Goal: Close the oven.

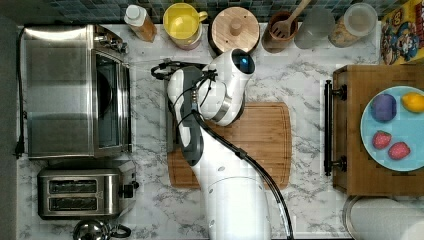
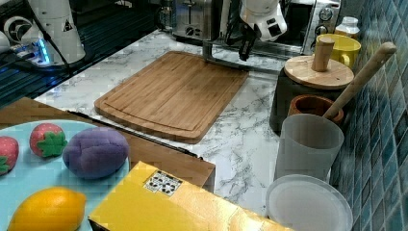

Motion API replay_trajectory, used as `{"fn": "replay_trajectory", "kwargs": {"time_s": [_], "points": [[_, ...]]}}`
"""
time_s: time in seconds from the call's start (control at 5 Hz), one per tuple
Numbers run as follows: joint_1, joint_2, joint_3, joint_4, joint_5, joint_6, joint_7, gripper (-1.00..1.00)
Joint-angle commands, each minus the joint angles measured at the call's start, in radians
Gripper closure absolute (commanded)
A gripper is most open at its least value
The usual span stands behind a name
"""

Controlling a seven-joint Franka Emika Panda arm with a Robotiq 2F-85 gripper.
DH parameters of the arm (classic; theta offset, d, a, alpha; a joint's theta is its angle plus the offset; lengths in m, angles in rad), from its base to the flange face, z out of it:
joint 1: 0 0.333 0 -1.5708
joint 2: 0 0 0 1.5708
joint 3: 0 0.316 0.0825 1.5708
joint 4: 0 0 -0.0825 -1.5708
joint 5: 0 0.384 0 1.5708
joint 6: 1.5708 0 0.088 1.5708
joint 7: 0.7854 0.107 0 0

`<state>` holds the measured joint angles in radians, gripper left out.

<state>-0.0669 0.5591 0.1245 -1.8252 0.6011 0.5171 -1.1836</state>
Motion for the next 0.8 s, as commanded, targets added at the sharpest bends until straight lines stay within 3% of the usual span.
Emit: {"fn": "replay_trajectory", "kwargs": {"time_s": [0.2, 0.6, 0.8], "points": [[0.043, -0.143, 0.135, 0.013, 0.146, -0.07, 0.006, 1.0], [0.142, -0.267, 0.188, -0.007, 0.074, 0.008, 0.053, 1.0], [0.196, -0.301, 0.202, 0.009, -0.037, 0.052, 0.142, 1.0]]}}
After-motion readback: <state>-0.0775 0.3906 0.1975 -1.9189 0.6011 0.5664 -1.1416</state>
